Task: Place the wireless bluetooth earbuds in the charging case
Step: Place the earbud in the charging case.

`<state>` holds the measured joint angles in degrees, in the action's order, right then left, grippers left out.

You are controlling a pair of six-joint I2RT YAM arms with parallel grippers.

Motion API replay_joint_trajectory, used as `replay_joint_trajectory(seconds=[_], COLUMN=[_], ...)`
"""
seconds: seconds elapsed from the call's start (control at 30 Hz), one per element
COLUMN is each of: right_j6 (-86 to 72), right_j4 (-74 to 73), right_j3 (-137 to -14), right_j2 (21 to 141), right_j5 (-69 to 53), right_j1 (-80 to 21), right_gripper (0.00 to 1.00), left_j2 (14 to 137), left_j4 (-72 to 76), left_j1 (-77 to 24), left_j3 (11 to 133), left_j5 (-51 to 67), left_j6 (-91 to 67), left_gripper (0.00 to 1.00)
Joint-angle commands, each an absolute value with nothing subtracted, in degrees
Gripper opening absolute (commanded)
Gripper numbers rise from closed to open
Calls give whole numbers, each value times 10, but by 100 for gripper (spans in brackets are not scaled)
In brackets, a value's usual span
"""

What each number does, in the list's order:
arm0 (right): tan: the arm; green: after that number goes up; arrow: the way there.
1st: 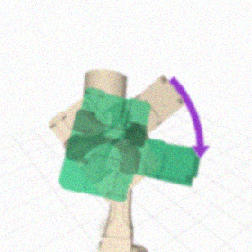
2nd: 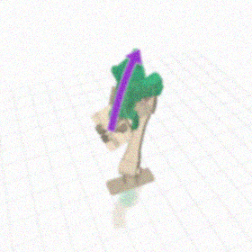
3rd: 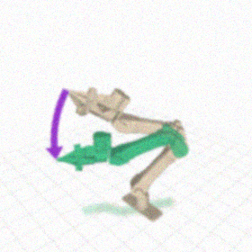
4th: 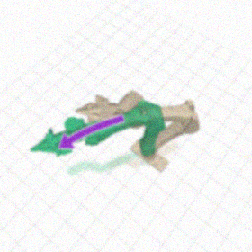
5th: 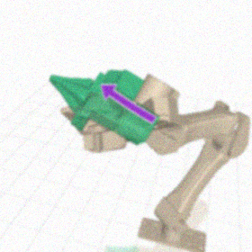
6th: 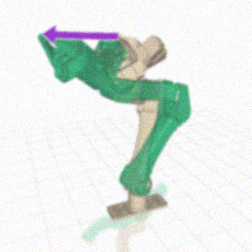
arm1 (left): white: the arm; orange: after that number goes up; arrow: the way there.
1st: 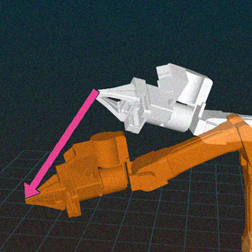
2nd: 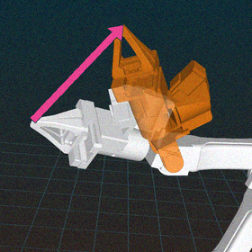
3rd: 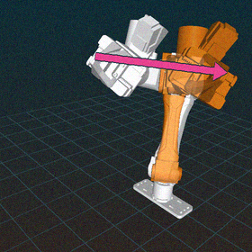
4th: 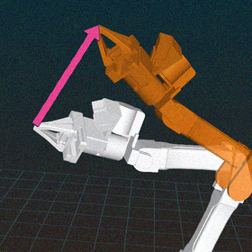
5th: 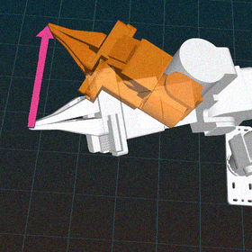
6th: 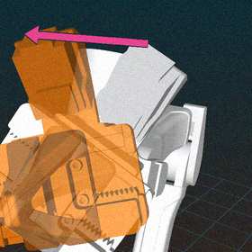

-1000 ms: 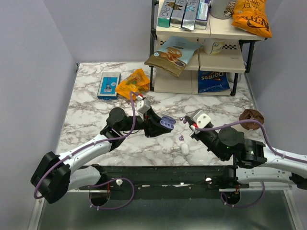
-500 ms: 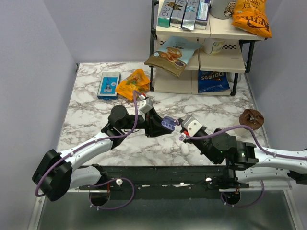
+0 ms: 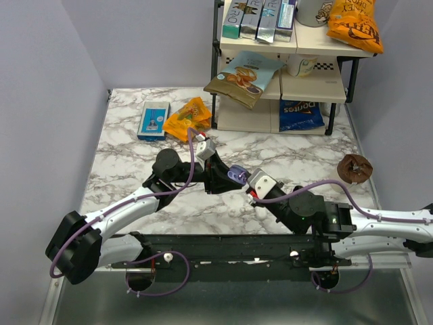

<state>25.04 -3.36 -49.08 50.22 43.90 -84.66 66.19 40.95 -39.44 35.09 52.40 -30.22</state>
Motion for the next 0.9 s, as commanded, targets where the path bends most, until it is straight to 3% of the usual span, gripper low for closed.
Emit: replay_joint_trajectory(seconds=[0.0,0.87], right_j6=[243,230], right_j4=[-16,-13], right_j3=[-479,-468], right_j2=[501,505], right_j5=[444,451], right_j1=[-853,-859], right_gripper=[1,1], left_j2=[654,641], left_j4=[438,475], left_j1=[-392,-392], left_j3=[360,338], left_j5=[531,500], left_j6=[-293,-304], left_gripper=[0,0])
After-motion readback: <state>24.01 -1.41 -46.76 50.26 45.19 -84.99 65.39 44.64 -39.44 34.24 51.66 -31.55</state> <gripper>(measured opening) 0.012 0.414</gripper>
